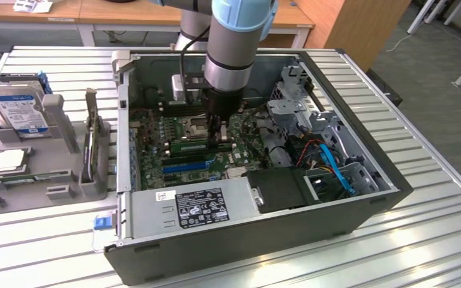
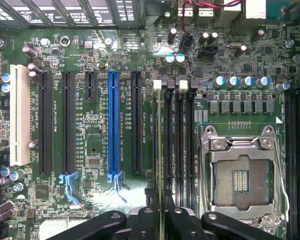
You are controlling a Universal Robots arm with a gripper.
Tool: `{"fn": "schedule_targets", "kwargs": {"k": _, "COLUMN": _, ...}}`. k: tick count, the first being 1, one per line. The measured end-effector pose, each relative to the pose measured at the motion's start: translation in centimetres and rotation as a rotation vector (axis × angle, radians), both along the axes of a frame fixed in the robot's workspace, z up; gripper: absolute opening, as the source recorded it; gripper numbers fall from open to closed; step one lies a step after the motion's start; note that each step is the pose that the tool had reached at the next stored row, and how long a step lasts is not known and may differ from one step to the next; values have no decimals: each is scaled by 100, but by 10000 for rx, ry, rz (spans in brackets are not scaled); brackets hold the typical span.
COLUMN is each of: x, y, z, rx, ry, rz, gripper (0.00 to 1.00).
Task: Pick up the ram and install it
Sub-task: 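Insert the ram into the slot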
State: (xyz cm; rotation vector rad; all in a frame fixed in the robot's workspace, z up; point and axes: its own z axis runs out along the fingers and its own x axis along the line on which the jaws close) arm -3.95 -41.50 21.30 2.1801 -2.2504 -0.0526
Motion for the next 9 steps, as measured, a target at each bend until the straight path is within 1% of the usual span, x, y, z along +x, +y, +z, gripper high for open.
{"fn": "schedule_targets", "kwargs": {"k": 9, "x": 0, "y": 1, "z": -1, "rx": 1, "ry": -1, "rz": 0, "gripper": 14}}
